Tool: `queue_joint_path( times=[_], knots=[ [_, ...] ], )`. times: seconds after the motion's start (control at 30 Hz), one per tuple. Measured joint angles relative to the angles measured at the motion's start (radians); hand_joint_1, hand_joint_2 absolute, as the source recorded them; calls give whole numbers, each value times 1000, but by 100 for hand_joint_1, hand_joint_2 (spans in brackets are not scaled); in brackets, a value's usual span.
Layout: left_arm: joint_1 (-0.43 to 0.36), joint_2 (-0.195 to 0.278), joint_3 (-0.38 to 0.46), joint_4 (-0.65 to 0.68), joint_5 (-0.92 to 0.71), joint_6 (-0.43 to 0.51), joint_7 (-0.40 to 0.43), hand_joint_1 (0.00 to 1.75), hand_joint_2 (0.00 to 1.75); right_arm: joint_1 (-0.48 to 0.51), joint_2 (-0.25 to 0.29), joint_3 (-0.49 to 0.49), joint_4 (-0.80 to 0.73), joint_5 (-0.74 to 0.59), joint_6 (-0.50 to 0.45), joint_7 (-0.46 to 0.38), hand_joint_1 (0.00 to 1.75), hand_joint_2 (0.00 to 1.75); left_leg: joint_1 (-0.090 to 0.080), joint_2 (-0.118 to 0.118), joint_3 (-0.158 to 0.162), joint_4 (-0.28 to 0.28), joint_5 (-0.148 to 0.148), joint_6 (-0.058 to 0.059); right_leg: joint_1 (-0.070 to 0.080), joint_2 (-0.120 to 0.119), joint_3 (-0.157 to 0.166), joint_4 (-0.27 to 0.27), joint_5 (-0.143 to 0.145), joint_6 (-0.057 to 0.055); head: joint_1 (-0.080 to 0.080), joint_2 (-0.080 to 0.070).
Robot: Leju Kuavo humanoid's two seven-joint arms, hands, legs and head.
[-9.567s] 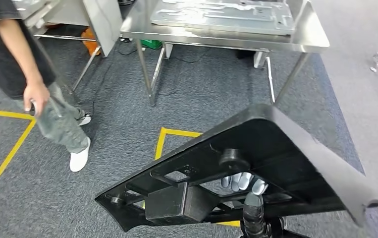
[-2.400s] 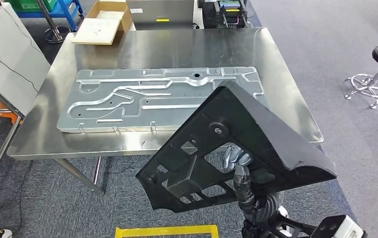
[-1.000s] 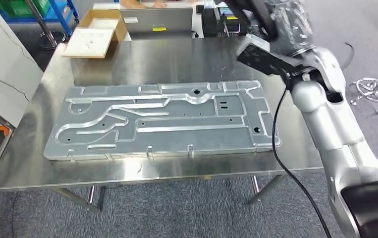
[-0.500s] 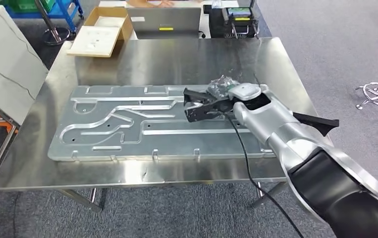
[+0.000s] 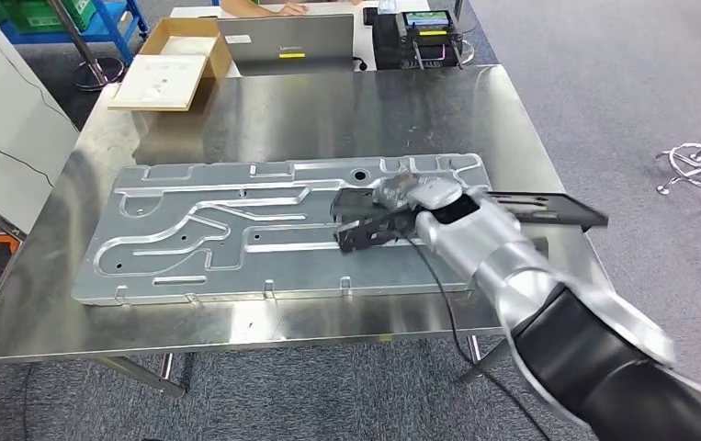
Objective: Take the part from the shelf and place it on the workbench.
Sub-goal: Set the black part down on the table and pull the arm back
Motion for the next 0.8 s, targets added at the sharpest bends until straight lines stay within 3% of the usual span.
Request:
queue_joint_path(
  times=[0.03,0.1,0.17,0.23,0.27,0.33,0.37,0.4,0.43,0.47,0.5,0.57,0.6,0.7,0.77,0.8],
  knots=[
    [0,0,-2,0,-2,3,0,0,175,6,4,2,3,0,-1,0,0,0,1,0,14,-31,20,0,0,1,0,2,-1,1,0,0],
    [-3,0,-12,0,-12,21,1,0,87,20,23,7,16,-3,-20,2,0,0,-1,-1,84,-180,85,9,2,6,-3,10,-4,11,0,0],
    [-5,0,-21,0,-19,41,0,0,0,25,38,9,24,-23,-75,0,0,0,-3,-2,132,-284,123,25,5,10,-6,13,-4,27,0,0],
    [-5,0,-25,0,-22,52,3,0,0,25,41,0,20,-69,-164,-17,0,0,1,0,133,-290,129,39,4,9,-15,32,-20,36,0,0],
    [-5,0,-27,0,-23,56,4,0,0,24,42,-11,13,-99,-218,-33,0,0,4,1,134,-293,131,45,3,8,-31,71,-46,40,0,0],
    [-6,0,-33,0,-24,60,7,0,0,27,42,-48,-16,-165,-326,-81,0,0,3,3,134,-293,132,50,0,5,-89,202,-113,47,0,0],
    [-6,0,-36,0,-25,61,8,0,0,33,41,-72,-40,-202,-369,-110,0,0,3,4,134,-293,131,51,-1,4,-118,265,-136,49,0,0],
    [-6,0,-39,0,-26,62,8,0,0,42,38,-100,-75,-242,-400,-139,0,0,3,4,134,-292,131,51,-1,3,-134,299,-141,49,0,0],
    [-7,0,-41,0,-27,62,8,0,0,53,35,-129,-114,-283,-419,-166,0,0,2,4,135,-292,130,51,-1,3,-132,295,-128,48,0,0],
    [-7,-1,-43,0,-28,61,8,0,0,66,29,-160,-163,-326,-432,-191,0,0,2,3,137,-291,129,50,-1,2,-111,249,-97,45,0,0],
    [-8,-2,-45,0,-29,60,7,0,0,80,20,-192,-222,-368,-444,-213,0,0,2,1,138,-291,127,49,0,2,-76,176,-59,40,0,0],
    [-9,-5,-48,0,-31,58,5,0,0,114,-1,-259,-353,-428,-469,-243,0,0,-1,-2,139,-290,124,43,6,1,-14,50,-15,29,0,0],
    [-9,-7,-50,0,-31,58,5,0,0,132,-12,-291,-417,-444,-478,-249,0,0,-2,-3,139,-290,123,39,10,1,0,19,-10,25,0,0],
    [-8,-9,-54,0,-33,59,4,0,0,175,-37,-354,-554,-459,-484,-252,0,0,-1,-3,139,-293,121,24,12,0,6,3,-10,15,0,0],
    [-8,-10,-56,0,-33,56,1,0,0,195,-48,-381,-616,-473,-493,-267,0,0,-1,-1,126,-256,92,15,5,0,12,-9,-5,4,0,0],
    [-9,-10,-56,0,-31,54,-2,0,0,210,-52,-395,-652,-488,-507,-285,0,0,0,0,104,-206,62,11,3,0,15,-12,-3,0,0,0]
  ],
)
